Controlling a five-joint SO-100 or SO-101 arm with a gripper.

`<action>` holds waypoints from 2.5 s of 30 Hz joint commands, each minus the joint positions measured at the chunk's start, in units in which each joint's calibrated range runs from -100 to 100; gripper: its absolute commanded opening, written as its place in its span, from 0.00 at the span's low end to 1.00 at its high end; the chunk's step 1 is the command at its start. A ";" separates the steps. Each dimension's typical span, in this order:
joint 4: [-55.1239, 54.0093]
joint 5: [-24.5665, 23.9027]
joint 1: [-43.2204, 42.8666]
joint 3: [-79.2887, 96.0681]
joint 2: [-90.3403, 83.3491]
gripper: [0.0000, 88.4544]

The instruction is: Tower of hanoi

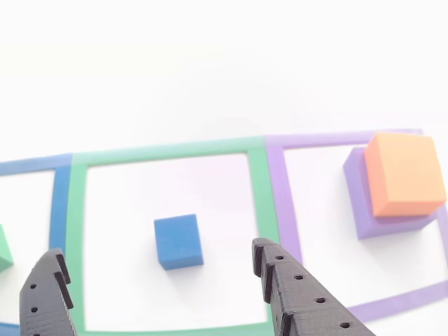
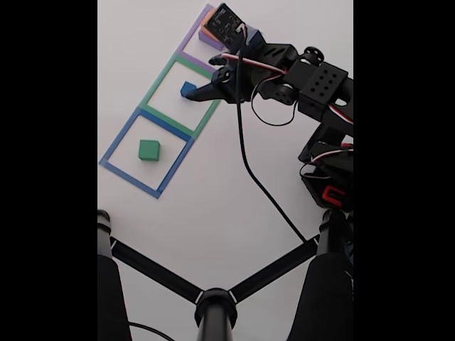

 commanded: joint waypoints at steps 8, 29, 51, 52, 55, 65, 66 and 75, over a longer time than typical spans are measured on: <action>-47.92 0.00 0.64 9.66 25.58 0.37; -79.25 0.00 -1.27 2.12 61.64 0.36; -79.81 0.00 -4.70 1.84 64.12 0.07; -79.81 0.00 -4.70 1.75 64.12 0.07; -79.65 0.00 -4.77 1.57 64.04 0.06; -77.14 0.00 -4.62 1.57 61.32 0.03; -75.77 0.00 -4.70 1.57 59.87 0.03; -37.81 0.00 -4.70 -3.88 32.79 0.03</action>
